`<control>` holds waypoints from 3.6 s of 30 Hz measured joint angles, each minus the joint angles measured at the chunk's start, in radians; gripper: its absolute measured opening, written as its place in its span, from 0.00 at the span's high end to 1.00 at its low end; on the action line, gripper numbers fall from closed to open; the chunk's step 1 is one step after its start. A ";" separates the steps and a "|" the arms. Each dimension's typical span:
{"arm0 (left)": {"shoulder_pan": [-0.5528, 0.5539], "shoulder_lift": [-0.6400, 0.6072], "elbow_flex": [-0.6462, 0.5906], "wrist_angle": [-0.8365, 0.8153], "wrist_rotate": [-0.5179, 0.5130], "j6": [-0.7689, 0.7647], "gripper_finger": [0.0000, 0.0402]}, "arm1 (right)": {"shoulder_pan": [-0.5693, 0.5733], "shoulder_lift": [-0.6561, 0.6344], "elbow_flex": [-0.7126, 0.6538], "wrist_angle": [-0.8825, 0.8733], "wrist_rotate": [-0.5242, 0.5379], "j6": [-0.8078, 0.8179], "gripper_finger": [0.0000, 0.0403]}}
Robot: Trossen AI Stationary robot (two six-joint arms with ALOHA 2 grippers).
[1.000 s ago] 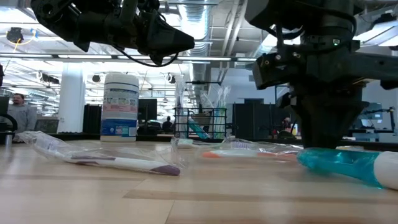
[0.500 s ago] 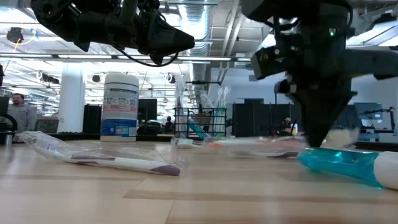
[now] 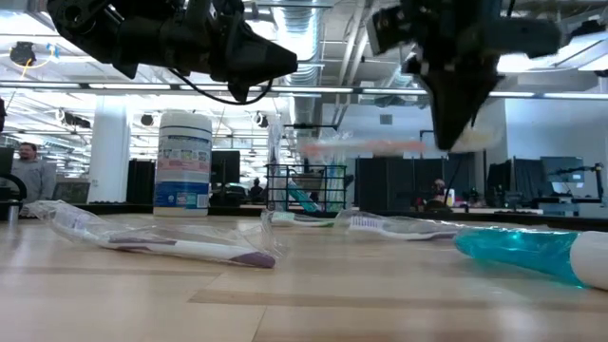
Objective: Pick & Place toothbrushing station
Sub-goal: Put the orange toothbrush into the black wire organizer
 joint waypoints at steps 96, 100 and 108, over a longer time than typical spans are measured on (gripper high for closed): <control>0.091 0.001 0.001 -0.158 0.568 -0.844 0.92 | -0.026 0.008 0.171 0.248 0.438 -0.571 1.00; 0.091 0.003 -0.002 -0.171 0.577 -0.833 0.98 | -0.024 0.008 0.171 0.249 0.440 -0.572 1.00; 0.091 0.003 -0.002 -0.174 0.569 -0.804 0.98 | -0.023 0.008 0.171 0.255 0.440 -0.578 0.98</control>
